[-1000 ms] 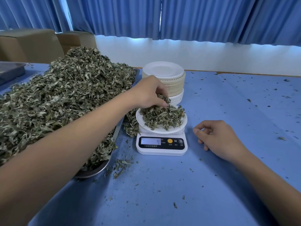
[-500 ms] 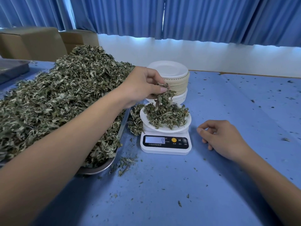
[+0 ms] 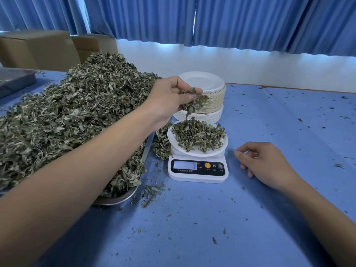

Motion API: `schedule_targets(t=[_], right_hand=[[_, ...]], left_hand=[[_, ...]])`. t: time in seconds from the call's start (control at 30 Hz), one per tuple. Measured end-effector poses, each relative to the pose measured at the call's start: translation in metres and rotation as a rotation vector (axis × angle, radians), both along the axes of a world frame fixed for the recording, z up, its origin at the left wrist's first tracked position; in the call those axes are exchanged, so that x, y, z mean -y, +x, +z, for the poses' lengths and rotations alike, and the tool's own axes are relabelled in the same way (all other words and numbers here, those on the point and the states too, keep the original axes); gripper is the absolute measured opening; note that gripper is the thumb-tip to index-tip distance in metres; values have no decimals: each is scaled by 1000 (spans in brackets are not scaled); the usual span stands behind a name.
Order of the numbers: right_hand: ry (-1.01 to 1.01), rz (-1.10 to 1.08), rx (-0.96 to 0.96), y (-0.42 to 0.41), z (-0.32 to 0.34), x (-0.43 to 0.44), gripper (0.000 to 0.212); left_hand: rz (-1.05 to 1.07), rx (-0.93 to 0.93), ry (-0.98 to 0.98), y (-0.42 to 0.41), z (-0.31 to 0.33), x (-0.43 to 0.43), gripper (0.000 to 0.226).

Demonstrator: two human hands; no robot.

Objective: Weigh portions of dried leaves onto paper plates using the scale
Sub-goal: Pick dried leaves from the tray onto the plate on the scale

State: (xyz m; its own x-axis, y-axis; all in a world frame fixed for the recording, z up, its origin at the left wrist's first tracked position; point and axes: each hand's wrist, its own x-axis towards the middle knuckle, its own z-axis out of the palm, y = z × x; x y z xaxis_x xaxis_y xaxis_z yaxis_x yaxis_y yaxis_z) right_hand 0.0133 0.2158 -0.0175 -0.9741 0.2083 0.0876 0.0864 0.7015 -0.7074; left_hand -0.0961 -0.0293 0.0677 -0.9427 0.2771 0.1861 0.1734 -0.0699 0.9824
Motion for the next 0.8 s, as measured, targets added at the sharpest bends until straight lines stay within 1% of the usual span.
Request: schedule_targets(t=[0.07,0.17,0.3,0.4,0.47,0.6,0.67,0.8], right_hand=[[-5,2,0,0,0,0,18],[5,7,6,0,0,0,17],[1,6,3,0,0,0,17],[14,7,4,0,0,0,16],[9,5,0,0,0,0,16],[9,6,-2,0,0,-1,17],[15,7,-5,0,0,-1,17],[23,15,-6,0,-2,0,17]], left_hand=[[-45,39,29,2,-2,-2,17],[-67,90,151,3,1,-2,15],[-18,159,264,1,4,0,16],[18,216,314,1,6,5,17],[29,248,346,1,8,14,17],[11,329,498,-3,17,52,26],[69,314,485,-8,22,80,27],[294,244,227,-15,24,130,18]])
